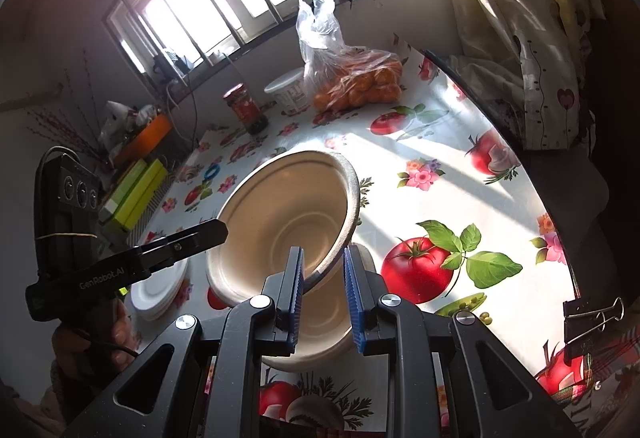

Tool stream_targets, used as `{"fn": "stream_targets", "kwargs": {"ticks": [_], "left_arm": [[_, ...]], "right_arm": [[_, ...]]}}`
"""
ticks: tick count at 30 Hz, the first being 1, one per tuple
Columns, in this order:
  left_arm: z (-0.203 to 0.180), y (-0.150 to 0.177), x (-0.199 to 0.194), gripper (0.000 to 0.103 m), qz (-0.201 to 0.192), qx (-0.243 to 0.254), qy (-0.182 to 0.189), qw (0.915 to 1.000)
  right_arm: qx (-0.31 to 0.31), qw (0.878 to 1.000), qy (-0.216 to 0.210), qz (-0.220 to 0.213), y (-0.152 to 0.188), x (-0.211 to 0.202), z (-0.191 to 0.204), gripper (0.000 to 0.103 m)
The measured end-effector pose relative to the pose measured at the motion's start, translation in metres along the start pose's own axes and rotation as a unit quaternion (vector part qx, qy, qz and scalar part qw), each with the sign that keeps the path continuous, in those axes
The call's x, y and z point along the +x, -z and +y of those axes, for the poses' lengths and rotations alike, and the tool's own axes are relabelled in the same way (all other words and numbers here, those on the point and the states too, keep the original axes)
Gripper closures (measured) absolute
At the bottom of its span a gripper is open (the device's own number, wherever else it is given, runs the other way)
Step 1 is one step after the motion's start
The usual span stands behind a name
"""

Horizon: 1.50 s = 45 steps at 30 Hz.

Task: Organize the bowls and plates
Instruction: 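Lift the bowl with the left gripper and carry it to the bowl stack, then lower the bowl onto the bowl stack and open the left gripper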

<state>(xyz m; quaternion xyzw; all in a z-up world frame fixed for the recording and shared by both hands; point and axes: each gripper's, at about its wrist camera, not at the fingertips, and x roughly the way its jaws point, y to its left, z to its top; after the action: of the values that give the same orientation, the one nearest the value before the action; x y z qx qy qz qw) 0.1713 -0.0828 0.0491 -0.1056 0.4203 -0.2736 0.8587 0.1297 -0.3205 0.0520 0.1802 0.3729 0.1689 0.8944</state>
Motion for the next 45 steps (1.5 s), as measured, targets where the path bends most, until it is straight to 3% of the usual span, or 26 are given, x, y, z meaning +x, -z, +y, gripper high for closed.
{"fn": "stream_targets", "kwargs": {"ticks": [17,45], "left_arm": [[-0.002,0.028,0.002,0.068,0.006,0.015,-0.034,0.9993],[0.0,0.045,0.013,0.068,0.024,0.013,-0.044,0.9986]], "right_arm": [[0.005,1.0,0.005,0.014,0.026,0.005,-0.001,0.082],[0.011,0.999,0.019,0.023,0.038,0.012,-0.008,0.082]]}}
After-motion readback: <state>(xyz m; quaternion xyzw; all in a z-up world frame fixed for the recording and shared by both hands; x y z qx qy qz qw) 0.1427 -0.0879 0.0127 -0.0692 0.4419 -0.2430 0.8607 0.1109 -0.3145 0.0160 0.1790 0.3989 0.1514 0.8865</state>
